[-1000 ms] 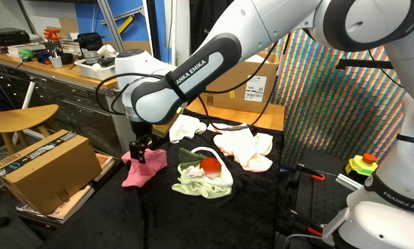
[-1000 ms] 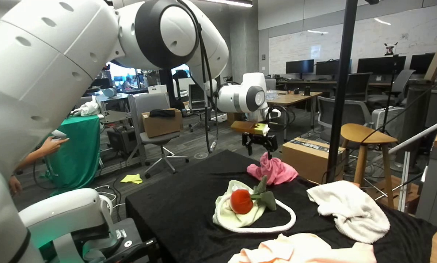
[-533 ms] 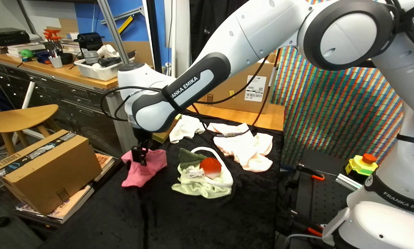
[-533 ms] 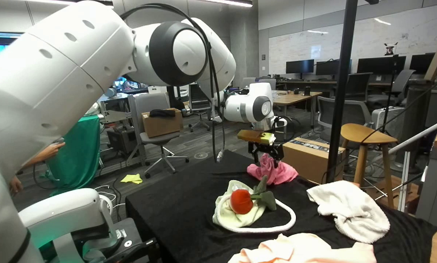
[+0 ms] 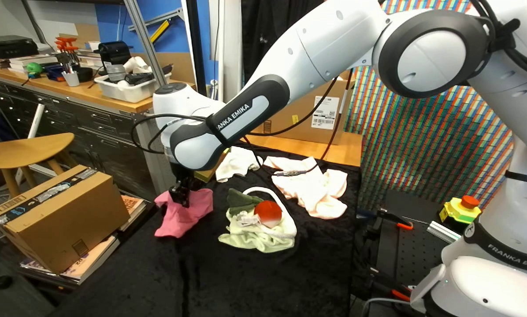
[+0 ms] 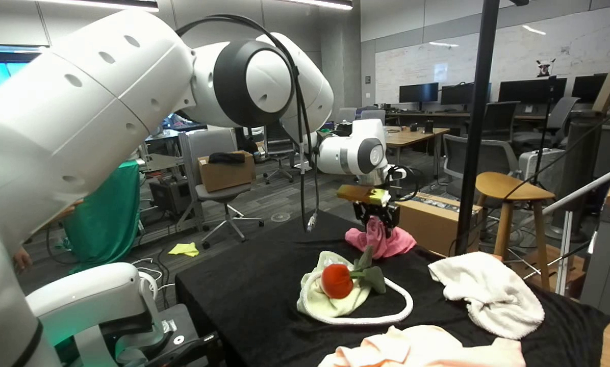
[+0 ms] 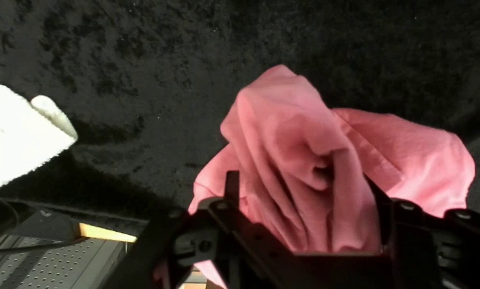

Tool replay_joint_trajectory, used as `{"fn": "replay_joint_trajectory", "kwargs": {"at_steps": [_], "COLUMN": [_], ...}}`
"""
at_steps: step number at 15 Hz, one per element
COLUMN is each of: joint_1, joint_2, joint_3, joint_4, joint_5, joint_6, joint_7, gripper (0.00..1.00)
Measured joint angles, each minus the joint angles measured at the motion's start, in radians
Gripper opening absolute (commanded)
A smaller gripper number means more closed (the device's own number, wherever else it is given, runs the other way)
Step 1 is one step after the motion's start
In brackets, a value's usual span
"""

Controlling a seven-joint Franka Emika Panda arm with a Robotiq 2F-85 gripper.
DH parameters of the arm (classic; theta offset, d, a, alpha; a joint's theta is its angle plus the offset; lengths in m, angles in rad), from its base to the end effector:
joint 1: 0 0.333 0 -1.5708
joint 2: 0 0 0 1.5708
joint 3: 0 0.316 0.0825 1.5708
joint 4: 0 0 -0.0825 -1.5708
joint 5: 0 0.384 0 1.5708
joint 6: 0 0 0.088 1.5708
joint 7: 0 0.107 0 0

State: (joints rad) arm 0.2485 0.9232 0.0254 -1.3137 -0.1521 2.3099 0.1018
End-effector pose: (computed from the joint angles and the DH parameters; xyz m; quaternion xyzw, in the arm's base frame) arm 0.7245 0.1957 0.1854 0.9898 0.1292 0.0450 0.0404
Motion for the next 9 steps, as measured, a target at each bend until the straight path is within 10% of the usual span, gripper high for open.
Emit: {"fn": "replay_joint_trajectory", "kwargs": {"at_steps": [5,9], "joint_1": [0.000,0.000], "joint_2": [-0.001,-0.020], "joint_3": [0.001,0.010], "joint_4": [-0.001,-0.001], "joint_5": [0.000,0.001], "joint_6": [-0.012,-0.119], "joint_7": [-0.005,-0.022], "gripper": [0.06,0.08]}}
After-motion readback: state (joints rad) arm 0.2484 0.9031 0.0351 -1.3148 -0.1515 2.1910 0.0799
